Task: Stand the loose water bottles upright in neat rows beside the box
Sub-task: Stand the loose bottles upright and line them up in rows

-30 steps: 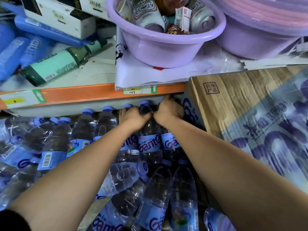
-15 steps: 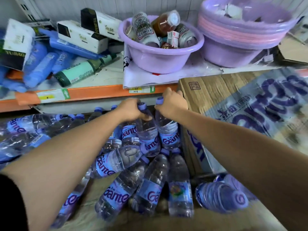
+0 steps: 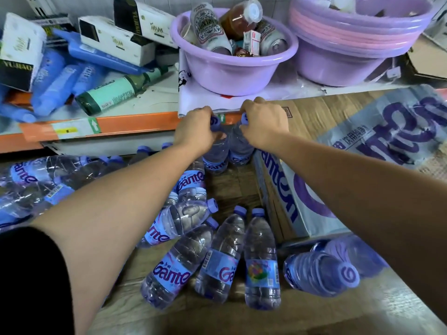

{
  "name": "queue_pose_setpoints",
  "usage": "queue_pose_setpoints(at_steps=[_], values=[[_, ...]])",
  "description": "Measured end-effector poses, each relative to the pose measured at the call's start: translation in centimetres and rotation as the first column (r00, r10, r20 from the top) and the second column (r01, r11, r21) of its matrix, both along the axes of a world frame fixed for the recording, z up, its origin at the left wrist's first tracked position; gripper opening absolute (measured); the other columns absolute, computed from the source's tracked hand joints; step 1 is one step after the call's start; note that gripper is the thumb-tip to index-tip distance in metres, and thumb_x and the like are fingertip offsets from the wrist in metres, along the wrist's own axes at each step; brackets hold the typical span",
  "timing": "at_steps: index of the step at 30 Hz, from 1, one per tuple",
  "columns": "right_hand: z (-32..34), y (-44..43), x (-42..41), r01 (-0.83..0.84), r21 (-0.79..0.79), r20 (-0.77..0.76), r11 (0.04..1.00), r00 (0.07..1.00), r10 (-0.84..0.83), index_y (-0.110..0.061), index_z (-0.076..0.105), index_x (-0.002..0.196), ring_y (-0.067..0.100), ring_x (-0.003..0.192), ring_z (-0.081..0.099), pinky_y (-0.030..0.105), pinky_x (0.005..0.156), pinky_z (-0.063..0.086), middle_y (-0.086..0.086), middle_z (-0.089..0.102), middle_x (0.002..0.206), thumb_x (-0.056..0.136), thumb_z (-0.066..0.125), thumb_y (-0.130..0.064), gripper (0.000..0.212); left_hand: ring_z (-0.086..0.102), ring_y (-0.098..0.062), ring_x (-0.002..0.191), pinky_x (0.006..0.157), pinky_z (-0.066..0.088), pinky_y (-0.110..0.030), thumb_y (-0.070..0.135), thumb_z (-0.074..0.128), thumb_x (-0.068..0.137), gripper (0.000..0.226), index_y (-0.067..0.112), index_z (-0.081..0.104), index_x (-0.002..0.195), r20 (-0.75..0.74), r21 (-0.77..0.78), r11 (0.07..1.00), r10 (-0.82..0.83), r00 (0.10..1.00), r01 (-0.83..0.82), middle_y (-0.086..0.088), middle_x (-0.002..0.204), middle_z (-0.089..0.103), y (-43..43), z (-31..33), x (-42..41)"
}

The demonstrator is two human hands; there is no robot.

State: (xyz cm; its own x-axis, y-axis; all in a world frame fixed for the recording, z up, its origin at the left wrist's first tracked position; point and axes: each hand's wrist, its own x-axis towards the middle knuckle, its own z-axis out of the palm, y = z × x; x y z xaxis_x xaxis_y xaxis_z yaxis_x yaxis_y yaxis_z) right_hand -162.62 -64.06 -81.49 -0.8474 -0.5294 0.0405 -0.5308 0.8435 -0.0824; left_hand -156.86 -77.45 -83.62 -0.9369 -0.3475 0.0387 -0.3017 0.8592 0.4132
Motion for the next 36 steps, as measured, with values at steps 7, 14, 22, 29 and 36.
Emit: queue_pose_setpoints(at_steps=[7,14,22,29,36], values=[[-1.3,-0.4,-0.3,-0.097,0.218,-0.082,0.971,0.990,0.117,-0.009,0.050,0.125,0.033,0.108,0.059,0.035,0.081,0.048,0.015,0.056,0.124,0.091,0.054,-0.018,0.035,0.056,-0.037,0.110,0.080,0.044,-0.035,0.020,0.069,0.081,0.045,0.003,0.052,0.119,0.112,0.090,0.996,-0.005,0.994,-0.005,-0.022,0.120,0.059,0.2,-0.8,-1.5],[-1.5,-0.9,0.0,-0.089,0.208,-0.062,0.974,0.993,0.104,-0.006,0.044,0.131,0.035,0.117,0.053,0.038,0.083,0.048,0.018,0.050,0.128,0.087,0.055,-0.009,0.045,0.057,-0.039,0.105,0.073,0.042,-0.033,0.005,0.064,0.078,0.045,0.002,0.048,0.120,0.093,0.072,0.997,-0.044,0.995,0.038,-0.024,0.117,0.059,0.1,-1.1,-0.7],[-2.1,-1.0,-0.4,-0.100,0.226,-0.090,0.969,0.988,0.123,-0.004,0.037,0.134,0.034,0.119,0.049,0.036,0.090,0.045,0.019,0.048,0.131,0.086,0.056,-0.005,0.052,0.058,-0.039,0.105,0.084,0.047,-0.039,0.009,0.068,0.078,0.050,0.004,0.048,0.123,0.015,0.062,0.996,-0.065,0.998,0.064,-0.023,0.116,0.061,-0.5,-1.8,-1.1],[-2.1,-1.2,0.0,-0.087,0.129,-0.031,0.988,0.995,0.092,-0.003,0.031,0.140,0.036,0.125,0.042,0.039,0.088,0.047,0.019,0.042,0.138,0.086,0.052,0.000,0.058,0.058,-0.037,0.105,0.076,0.042,-0.034,0.021,0.072,0.080,0.060,-0.001,0.038,0.126,0.062,0.111,0.994,-0.021,0.998,0.014,-0.023,0.118,0.059,-1.6,-2.2,-0.4],[-2.4,-0.7,3.8,0.035,0.030,-0.014,0.999,0.999,-0.035,-0.004,0.029,0.135,0.038,0.121,0.042,0.040,0.083,0.047,0.019,0.031,0.140,0.083,0.059,-0.010,0.061,0.059,-0.033,0.106,0.079,0.045,-0.034,0.044,0.050,0.092,0.047,0.003,0.061,0.114,0.617,-0.018,0.958,-0.214,0.758,0.285,-0.017,0.115,0.063,-0.1,-2.8,2.4]])
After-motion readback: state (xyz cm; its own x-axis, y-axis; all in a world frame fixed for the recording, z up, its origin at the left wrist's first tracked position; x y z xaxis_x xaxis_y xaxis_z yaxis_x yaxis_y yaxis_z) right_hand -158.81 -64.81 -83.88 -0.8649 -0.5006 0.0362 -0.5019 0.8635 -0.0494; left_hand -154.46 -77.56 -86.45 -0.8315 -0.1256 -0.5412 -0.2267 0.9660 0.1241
